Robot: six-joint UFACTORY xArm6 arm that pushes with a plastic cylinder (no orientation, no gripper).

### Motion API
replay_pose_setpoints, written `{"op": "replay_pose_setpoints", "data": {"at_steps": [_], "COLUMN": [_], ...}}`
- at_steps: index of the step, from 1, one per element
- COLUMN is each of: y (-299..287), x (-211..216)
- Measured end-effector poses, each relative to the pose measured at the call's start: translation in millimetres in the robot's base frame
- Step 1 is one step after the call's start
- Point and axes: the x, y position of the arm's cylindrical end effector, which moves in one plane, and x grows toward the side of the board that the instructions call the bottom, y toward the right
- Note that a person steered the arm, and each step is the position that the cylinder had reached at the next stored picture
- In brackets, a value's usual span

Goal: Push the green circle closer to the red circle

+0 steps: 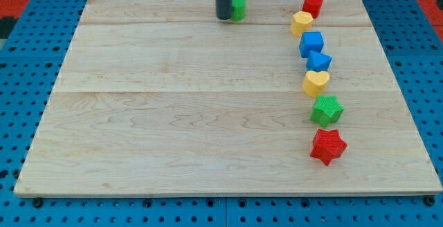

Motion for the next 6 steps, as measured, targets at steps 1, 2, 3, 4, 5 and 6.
{"op": "replay_pose_setpoints", "data": {"at_steps": [1, 2, 3, 4, 5, 6], "y": [-30.8, -7.4, 30.5, 67.7, 87.9, 100.1], "x": [4.1, -19.2, -24.5, -39.2, -41.1, -43.4]}}
